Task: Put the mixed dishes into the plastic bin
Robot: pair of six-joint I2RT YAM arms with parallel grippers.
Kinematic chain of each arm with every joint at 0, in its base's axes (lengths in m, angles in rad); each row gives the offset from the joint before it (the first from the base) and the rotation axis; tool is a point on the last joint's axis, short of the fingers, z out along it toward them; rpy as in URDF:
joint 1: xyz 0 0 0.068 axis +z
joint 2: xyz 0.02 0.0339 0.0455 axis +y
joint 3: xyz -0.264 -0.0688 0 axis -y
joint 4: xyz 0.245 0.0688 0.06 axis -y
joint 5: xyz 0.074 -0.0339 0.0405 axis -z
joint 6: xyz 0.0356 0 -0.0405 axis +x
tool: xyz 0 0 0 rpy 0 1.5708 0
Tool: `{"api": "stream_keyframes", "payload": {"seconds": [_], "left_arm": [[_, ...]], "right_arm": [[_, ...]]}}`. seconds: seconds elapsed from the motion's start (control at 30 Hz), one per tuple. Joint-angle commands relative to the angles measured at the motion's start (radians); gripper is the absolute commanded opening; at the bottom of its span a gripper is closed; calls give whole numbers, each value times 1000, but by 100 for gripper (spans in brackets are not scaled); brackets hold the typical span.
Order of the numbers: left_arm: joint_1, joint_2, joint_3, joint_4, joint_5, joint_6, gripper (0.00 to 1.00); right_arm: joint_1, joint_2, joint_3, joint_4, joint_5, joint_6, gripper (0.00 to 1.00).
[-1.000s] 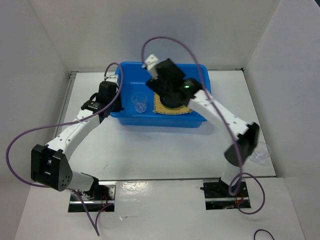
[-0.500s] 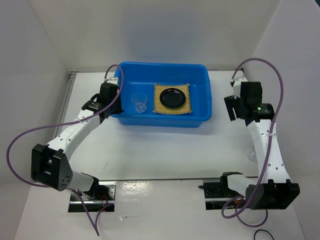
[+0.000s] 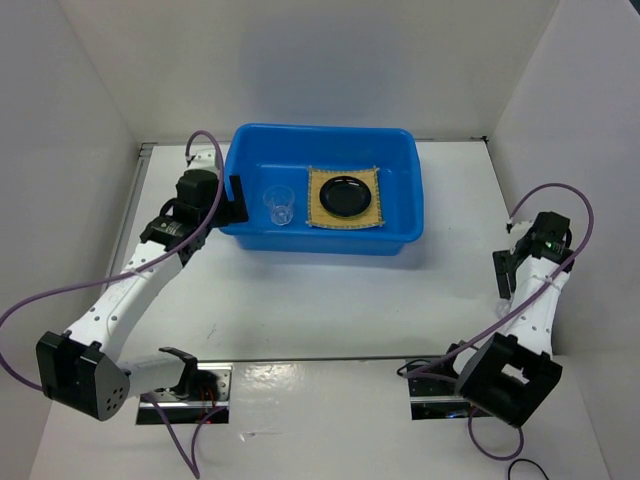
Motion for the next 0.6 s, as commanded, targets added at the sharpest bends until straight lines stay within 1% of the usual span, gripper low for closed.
{"api": "stream_keyframes", "payload": {"seconds": [0.0,0.1,0.27,0.3,0.37,0.4,0.43,0.47,0.5,0.53,0.57], "left_arm": [[-1,-19,-10,34,-23,-5,94],[-1,-30,-10,34,-34,-5,94],[-1,-52,-19,34,-43,-5,94],[-1,-52,-19,34,-43,-5,94],[-1,-52,-19,34,-52,-5,94],[-1,-52,-19,34,-52,-5,94],[-1,-52,-19,34,-61,-5,94],[-1,-52,-19,34,-61,-5,94],[-1,-52,-19,34,-61,-5,94],[-1,-61,-19,34,-73,-5,94],[-1,-61,-19,25,-87,-5,94]], "right_arm": [[-39,40,-20,55,-61,-67,75],[-39,63,-52,55,-79,-67,68],[-39,121,-85,86,-124,-67,67],[-39,155,-85,95,-124,-58,67],[-39,193,-85,106,-133,-58,62],[-39,234,-85,106,-133,-49,58],[-39,252,-63,106,-148,-49,36],[-48,265,-46,87,-157,-49,19],[-48,278,-25,66,-176,-49,7],[-48,278,6,2,-235,-49,0],[-61,264,97,-38,-271,-49,0]]}}
